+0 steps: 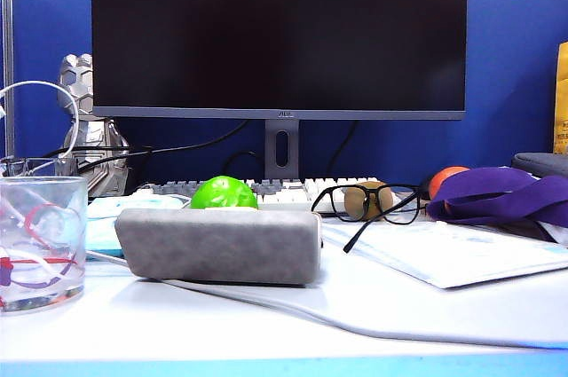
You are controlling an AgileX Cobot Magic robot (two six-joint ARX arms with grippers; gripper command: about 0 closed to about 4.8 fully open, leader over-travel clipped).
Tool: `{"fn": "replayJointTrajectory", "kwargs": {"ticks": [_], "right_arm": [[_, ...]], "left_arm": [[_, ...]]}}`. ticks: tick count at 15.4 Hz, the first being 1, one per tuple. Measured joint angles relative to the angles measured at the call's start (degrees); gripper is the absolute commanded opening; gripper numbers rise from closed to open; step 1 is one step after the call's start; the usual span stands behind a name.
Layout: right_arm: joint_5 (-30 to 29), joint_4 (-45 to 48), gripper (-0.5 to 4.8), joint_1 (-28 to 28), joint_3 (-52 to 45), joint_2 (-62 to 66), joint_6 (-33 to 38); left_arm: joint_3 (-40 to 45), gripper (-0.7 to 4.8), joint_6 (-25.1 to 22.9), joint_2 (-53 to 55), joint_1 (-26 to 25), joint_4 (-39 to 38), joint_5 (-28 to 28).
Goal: Pick up the glasses, fold the temples of the glasses, place the glasses into the glasses case, and finally close the glasses case.
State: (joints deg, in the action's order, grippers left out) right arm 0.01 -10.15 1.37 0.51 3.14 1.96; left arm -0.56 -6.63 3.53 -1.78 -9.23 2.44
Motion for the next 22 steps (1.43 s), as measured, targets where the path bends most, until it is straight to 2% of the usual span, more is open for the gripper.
{"fn": "replayJointTrajectory", "kwargs": {"ticks": [8, 10, 12, 15, 19, 22], "right_arm": [[-0.17, 2.69, -0.06, 0.00, 0.52, -0.24, 0.00], [0.22, 3.50, -0.06, 0.00, 6.71, -0.24, 1.07], [2.47, 4.70, -0.06, 0.02, 13.18, -0.22, 1.29], [5.40, 4.26, -0.06, 0.02, 22.60, 4.20, 1.44], [4.57, 1.62, -0.06, 0.04, 44.37, 26.34, 1.79], [2.47, -4.92, -0.06, 0.09, 62.80, 42.32, 2.34]], "left_arm": [[0.04, -0.05, 0.00, 0.00, 0.00, 0.63, 0.02], [-1.33, -0.05, 0.57, 0.04, 0.00, 12.28, -0.94], [-7.74, -0.05, 4.20, -0.04, 0.00, 19.85, -7.67], [-14.19, -0.05, 7.21, 3.82, 0.00, 17.94, -9.11], [-31.74, -0.05, 7.37, 20.50, 0.00, 18.03, -12.74], [-45.83, -0.05, 8.26, 31.91, 0.00, 9.33, -12.28]]}}
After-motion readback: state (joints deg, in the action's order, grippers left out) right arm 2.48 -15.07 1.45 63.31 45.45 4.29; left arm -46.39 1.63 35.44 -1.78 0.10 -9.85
